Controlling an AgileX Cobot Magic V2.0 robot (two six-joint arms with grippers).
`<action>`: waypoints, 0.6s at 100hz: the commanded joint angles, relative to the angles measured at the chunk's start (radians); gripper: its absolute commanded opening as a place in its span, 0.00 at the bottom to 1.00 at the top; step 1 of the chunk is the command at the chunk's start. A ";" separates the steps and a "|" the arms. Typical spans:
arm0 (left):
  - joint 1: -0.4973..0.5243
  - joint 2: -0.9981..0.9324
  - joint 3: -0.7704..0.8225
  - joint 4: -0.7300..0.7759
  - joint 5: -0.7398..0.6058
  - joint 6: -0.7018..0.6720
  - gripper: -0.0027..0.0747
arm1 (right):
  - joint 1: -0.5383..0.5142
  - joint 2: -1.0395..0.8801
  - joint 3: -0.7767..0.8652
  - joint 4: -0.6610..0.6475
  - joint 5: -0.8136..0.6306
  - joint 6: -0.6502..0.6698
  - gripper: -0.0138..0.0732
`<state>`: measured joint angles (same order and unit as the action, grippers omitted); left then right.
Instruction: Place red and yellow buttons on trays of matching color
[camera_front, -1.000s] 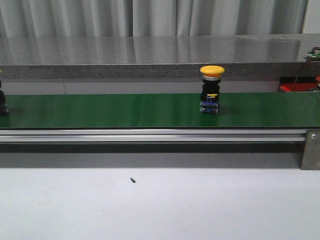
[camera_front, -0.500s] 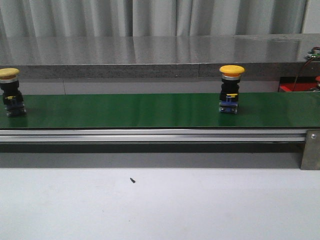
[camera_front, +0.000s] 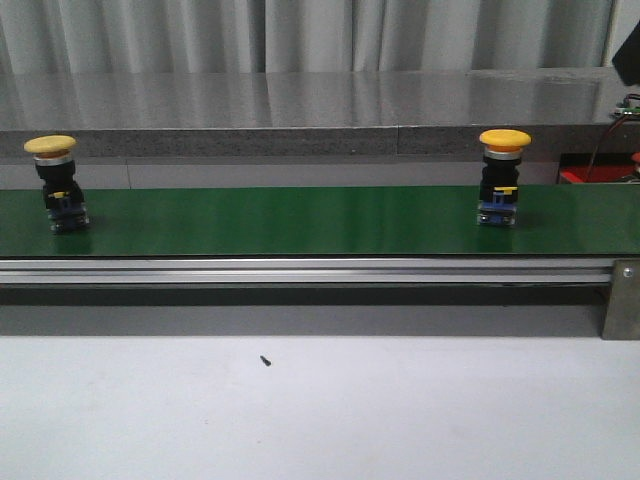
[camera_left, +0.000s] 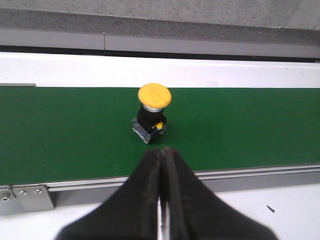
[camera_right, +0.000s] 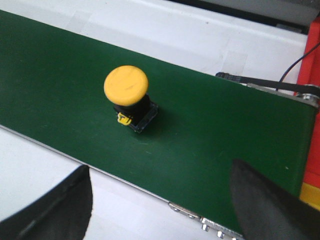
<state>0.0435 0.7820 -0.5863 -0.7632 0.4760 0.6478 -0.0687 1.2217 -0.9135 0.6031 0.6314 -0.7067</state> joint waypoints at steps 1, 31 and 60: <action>-0.009 -0.006 -0.027 -0.027 -0.060 -0.004 0.01 | 0.000 0.049 -0.068 0.015 -0.002 -0.001 0.82; -0.009 -0.006 -0.027 -0.027 -0.060 -0.004 0.01 | 0.003 0.225 -0.167 0.016 0.024 -0.001 0.82; -0.009 -0.006 -0.027 -0.029 -0.062 -0.004 0.01 | 0.004 0.306 -0.221 0.016 0.034 -0.001 0.82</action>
<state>0.0419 0.7820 -0.5863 -0.7632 0.4745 0.6478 -0.0642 1.5466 -1.0917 0.5971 0.6813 -0.7067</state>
